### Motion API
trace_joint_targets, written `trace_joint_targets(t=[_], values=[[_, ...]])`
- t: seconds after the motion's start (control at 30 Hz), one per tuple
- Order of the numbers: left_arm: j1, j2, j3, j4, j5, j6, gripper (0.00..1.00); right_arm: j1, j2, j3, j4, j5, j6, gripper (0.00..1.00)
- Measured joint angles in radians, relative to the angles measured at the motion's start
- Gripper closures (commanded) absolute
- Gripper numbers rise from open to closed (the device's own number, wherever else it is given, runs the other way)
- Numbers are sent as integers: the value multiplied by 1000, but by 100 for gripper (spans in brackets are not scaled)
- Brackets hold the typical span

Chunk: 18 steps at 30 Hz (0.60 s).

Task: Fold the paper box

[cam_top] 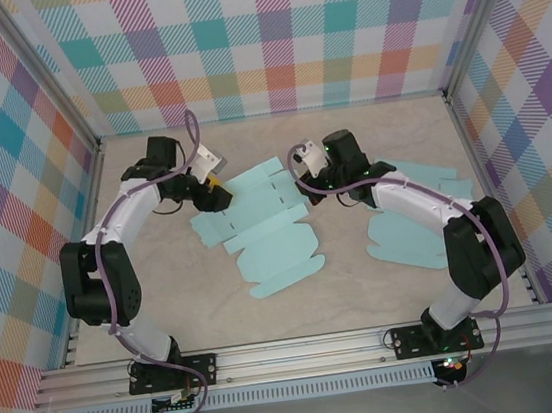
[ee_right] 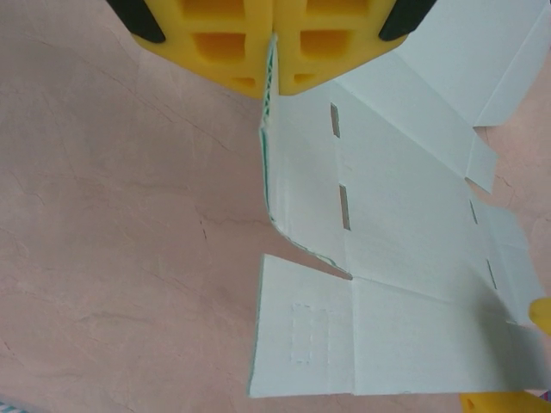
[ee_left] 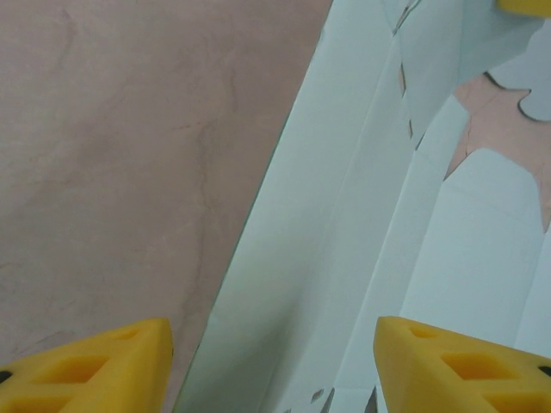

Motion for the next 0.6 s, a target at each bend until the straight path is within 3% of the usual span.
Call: trace_joint_targets(t=[0.3, 0.5, 0.6], values=[[-6, 10, 19, -21, -74, 18, 59, -13, -3, -14, 24, -14, 4, 100], [-6, 10, 24, -31, -91, 33, 95, -24, -5, -22, 33, -21, 8, 100], [-18, 10, 24, -32, -86, 43, 100, -24, -5, -26, 46, -26, 11, 100]])
